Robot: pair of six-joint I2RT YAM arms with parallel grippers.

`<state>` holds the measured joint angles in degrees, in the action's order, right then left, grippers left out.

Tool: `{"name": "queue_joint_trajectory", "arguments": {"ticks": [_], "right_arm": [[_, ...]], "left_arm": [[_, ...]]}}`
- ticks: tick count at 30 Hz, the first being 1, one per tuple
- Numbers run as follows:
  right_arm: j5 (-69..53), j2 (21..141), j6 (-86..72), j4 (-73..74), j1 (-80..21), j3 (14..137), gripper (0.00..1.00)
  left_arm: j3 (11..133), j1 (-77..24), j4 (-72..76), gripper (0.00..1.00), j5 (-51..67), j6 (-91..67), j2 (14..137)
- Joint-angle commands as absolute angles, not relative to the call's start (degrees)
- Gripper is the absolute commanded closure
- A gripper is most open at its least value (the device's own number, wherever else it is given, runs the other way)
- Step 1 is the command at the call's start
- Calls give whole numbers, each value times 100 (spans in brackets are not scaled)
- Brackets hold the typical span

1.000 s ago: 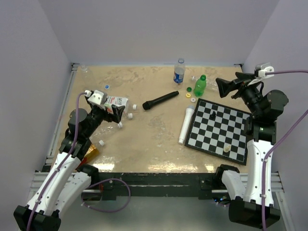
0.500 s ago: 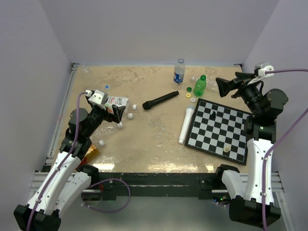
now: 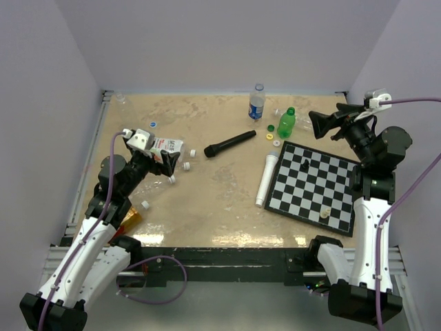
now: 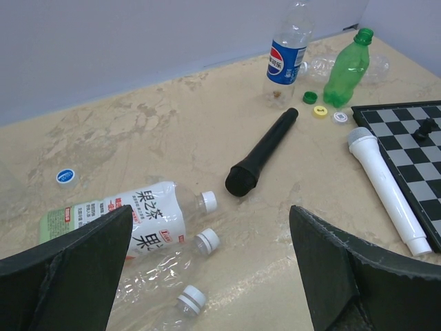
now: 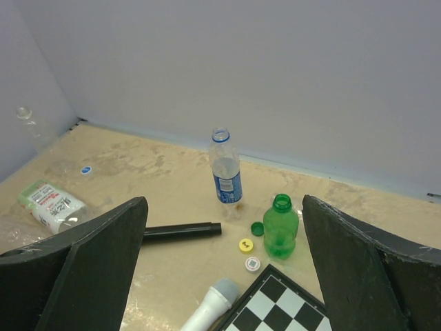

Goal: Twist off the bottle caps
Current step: Reset both arms

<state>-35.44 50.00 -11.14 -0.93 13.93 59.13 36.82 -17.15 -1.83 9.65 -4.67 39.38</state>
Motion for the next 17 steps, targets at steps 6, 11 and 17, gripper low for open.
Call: {"name": "queue_joint_trajectory", "arguments": {"ticks": [6,11,17], "right_arm": [[-3498,4975,-1195,-272,1406,6135,2],[-3472,4975,-1178,-272,1415,6126,2],[-3454,4966,-1186,-264,1406,6126,2]], "left_arm": [[3665,-1696,44,0,1028,-352,3929],[3665,-1696,44,0,1020,-352,3929],[3665,-1696,44,0,1011,-352,3929]]}}
